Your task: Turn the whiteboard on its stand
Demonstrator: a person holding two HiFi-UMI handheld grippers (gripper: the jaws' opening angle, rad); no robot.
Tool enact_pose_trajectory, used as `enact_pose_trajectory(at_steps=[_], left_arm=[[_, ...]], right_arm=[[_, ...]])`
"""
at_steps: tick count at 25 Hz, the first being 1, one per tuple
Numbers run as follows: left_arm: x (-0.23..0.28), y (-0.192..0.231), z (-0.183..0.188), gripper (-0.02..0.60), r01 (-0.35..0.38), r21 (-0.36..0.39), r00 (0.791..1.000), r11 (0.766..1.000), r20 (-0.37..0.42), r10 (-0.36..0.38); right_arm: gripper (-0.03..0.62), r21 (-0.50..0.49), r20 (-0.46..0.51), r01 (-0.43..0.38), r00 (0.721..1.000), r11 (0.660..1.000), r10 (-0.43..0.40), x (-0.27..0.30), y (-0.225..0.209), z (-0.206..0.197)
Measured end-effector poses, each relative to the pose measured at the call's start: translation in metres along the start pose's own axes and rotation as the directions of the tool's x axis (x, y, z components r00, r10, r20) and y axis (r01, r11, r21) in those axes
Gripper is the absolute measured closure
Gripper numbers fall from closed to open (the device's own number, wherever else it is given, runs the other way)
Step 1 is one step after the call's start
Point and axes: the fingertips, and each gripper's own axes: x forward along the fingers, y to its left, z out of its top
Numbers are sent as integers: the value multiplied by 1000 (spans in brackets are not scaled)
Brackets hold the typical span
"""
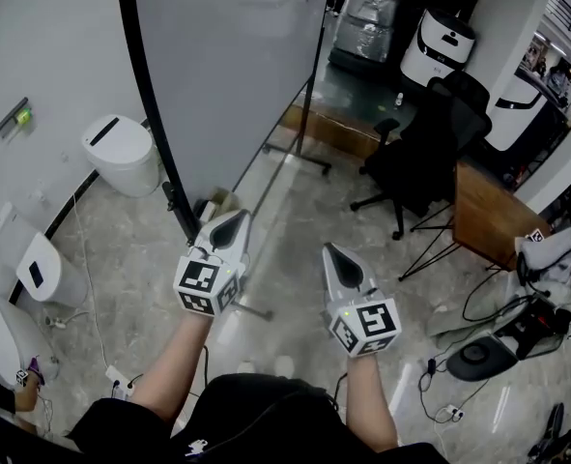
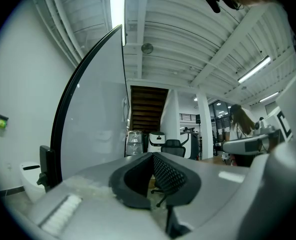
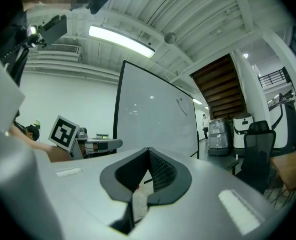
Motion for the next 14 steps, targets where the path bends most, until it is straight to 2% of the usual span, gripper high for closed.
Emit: enact_pose_trajectory(at_steps=[14], left_arm=[[-1,21,-4,577,-32,-13,999,999,-7,32]], right_arm=[[586,-13,-2,-19,1000,1000,19,17,-1,2]])
